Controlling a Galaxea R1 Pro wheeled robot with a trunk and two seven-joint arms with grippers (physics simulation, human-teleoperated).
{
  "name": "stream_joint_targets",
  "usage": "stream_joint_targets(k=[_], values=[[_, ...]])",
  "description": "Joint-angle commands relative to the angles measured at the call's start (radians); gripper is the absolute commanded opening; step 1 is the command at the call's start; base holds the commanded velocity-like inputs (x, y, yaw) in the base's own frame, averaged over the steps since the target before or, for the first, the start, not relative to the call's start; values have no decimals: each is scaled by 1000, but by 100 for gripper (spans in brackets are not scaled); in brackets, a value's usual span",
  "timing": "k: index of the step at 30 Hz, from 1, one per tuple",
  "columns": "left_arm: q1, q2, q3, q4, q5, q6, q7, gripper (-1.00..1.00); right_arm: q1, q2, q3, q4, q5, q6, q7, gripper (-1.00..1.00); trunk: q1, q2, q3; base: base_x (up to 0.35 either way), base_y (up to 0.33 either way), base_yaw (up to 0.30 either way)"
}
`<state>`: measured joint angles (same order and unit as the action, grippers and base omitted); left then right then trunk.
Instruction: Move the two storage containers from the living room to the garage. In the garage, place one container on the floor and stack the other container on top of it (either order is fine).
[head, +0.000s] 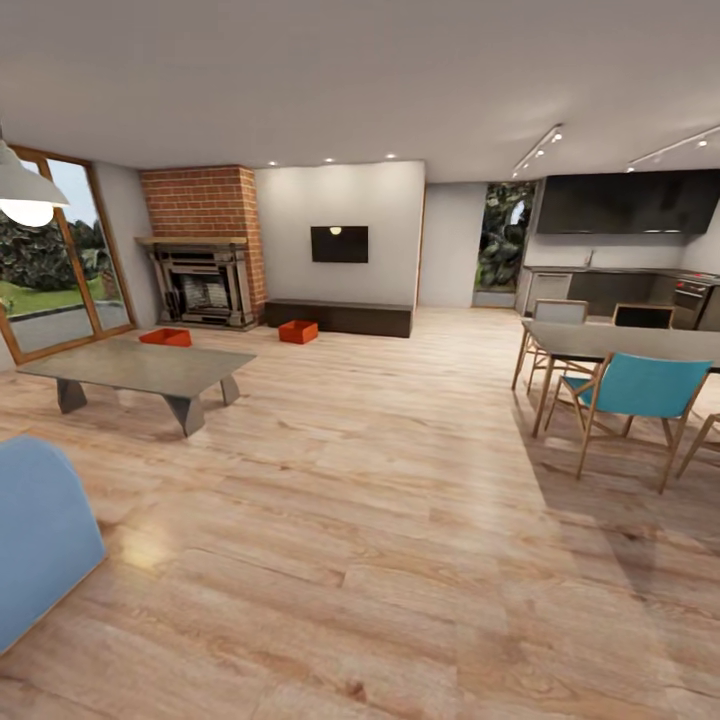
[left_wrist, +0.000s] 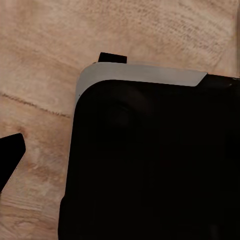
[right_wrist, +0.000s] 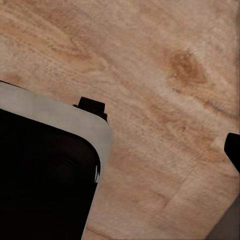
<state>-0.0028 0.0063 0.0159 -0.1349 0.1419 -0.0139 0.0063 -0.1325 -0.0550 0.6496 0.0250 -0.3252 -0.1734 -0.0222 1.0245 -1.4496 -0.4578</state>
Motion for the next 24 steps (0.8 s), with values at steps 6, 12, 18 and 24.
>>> stream_joint_targets(k=[6, 12, 18, 24], values=[[0, 0, 1, 0, 7, -1, 1, 100, -1, 0, 8, 3, -6, -6, -1, 100, 1, 0, -1, 323, 0, 0], [0, 0, 1, 0, 7, -1, 1, 100, -1, -1, 8, 3, -7, -7, -1, 100, 1, 0, -1, 323, 0, 0], [0, 0, 1, 0, 7, -1, 1, 100, -1, -2, 8, 3, -12, -8, -1, 100, 1, 0, -1, 323, 0, 0], [0, 0, 1, 0, 7, -1, 0, 100, -1, -1, 8, 3, -11, -8, -1, 100, 1, 0, -1, 323, 0, 0]])
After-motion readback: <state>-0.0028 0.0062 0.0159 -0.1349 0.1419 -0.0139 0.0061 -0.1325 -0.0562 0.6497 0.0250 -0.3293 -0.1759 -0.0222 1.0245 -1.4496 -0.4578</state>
